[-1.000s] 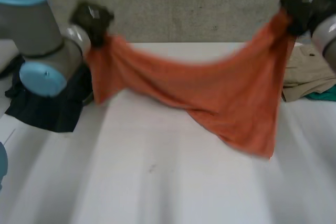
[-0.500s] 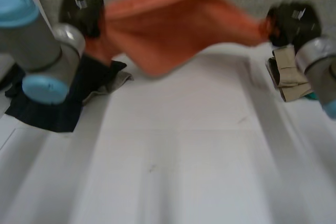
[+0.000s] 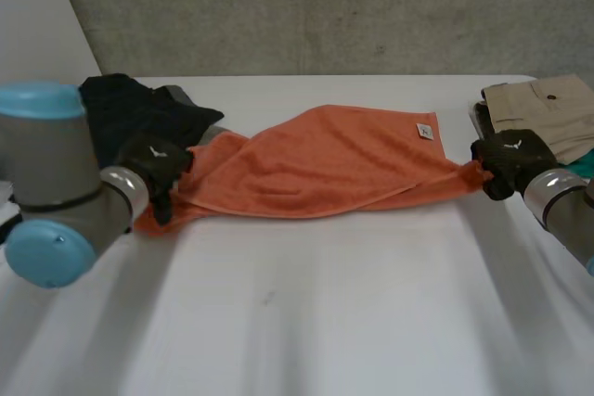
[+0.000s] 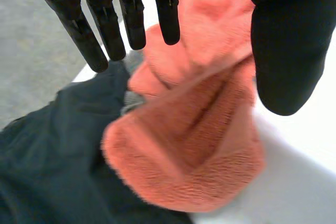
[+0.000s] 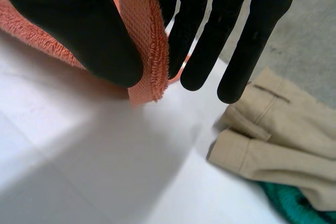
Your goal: Fold the laundry.
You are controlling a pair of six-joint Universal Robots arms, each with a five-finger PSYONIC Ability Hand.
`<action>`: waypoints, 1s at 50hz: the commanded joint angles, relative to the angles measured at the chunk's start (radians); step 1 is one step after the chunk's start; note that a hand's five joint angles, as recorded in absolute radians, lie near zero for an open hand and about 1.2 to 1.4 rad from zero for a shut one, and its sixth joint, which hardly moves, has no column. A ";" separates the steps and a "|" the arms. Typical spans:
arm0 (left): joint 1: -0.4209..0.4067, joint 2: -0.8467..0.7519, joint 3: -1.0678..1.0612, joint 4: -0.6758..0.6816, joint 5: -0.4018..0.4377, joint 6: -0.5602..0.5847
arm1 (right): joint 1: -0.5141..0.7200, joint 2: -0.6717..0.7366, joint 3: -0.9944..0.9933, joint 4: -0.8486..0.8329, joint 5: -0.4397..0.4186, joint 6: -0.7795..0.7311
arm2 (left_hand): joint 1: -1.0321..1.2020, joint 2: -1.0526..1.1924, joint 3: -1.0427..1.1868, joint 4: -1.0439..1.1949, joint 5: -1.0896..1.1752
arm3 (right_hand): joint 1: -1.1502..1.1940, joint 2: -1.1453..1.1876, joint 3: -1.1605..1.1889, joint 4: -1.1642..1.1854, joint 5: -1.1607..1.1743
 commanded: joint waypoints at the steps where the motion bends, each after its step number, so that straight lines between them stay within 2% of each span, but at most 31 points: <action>1: 0.064 0.007 0.027 -0.031 0.002 -0.076 | 0.002 -0.061 0.010 -0.009 -0.007 0.029 | 0.000 0.005 0.002 0.011 0.014 | 0.283 0.223 0.211 0.201 0.215; 9: 0.135 -0.063 0.072 -0.031 0.052 -0.082 | -0.027 -0.089 -0.005 -0.012 -0.046 0.061 | 0.114 0.119 0.116 0.125 0.128 | 0.283 0.223 0.211 0.201 0.215; 13: 0.165 -0.115 0.138 -0.047 0.126 -0.082 | -0.039 -0.089 -0.013 -0.006 -0.062 0.060 | 0.311 0.316 0.313 0.322 0.325 | 0.283 0.223 0.211 0.201 0.215; 15: 0.175 -0.146 0.176 -0.065 0.175 -0.077 | -0.041 -0.087 -0.011 -0.003 -0.070 0.060 | 0.311 0.316 0.313 0.322 0.325 | 0.283 0.223 0.211 0.201 0.215; 18: 0.178 -0.178 0.216 -0.079 0.204 -0.071 | -0.039 -0.086 -0.006 -0.003 -0.075 0.057 | 0.311 0.316 0.313 0.322 0.325 | 0.283 0.223 0.211 0.201 0.215; 29: 0.146 -0.318 0.333 -0.093 0.180 0.024 | -0.031 -0.082 0.006 -0.003 -0.070 0.034 | 0.317 0.322 0.318 0.328 0.331 | 0.283 0.223 0.211 0.201 0.215; 32: 0.138 -0.335 0.354 -0.105 0.160 0.045 | -0.036 -0.087 0.006 -0.001 -0.070 0.032 | 0.712 0.717 0.713 0.723 0.726 | 0.283 0.223 0.211 0.201 0.215; 33: 0.136 -0.332 0.356 -0.113 0.152 0.050 | -0.037 -0.089 0.007 -0.001 -0.070 0.032 | 0.920 0.924 0.921 0.931 0.933 | 0.283 0.223 0.211 0.201 0.215; 34: 0.133 -0.315 0.356 -0.126 0.138 0.055 | -0.041 -0.093 0.006 0.003 -0.069 0.032 | 0.986 0.990 0.987 0.996 0.999 | 0.283 0.223 0.211 0.201 0.215; 39: 0.118 -0.177 0.305 -0.197 0.121 0.047 | -0.065 -0.148 0.015 0.066 -0.081 -0.006 | 0.986 0.991 0.988 0.997 1.000 | 0.283 0.223 0.211 0.201 0.215; 44: 0.101 -0.011 0.144 -0.294 0.132 0.065 | -0.094 -0.240 0.043 0.273 -0.141 -0.225 | 0.986 0.991 0.988 0.997 1.000 | 0.283 0.223 0.211 0.201 0.215; 45: 0.093 0.045 0.076 -0.335 0.135 0.087 | -0.119 -0.274 0.061 0.384 -0.156 -0.338 | 0.986 0.991 0.988 0.997 1.000 | 0.283 0.223 0.211 0.201 0.215; 48: 0.083 0.116 -0.029 -0.381 0.140 0.130 | -0.165 -0.323 0.102 0.561 -0.167 -0.523 | 0.986 0.991 0.988 0.997 1.000 | 0.283 0.223 0.211 0.201 0.215; 49: 0.077 0.156 -0.098 -0.407 0.143 0.169 | -0.194 -0.351 0.139 0.668 -0.162 -0.645 | 0.986 0.991 0.988 0.997 1.000 | 0.283 0.223 0.211 0.201 0.215; 50: 0.075 0.173 -0.132 -0.419 0.146 0.194 | -0.208 -0.360 0.156 0.716 -0.164 -0.702 | 0.986 0.991 0.988 0.997 1.000 | 0.283 0.223 0.211 0.201 0.215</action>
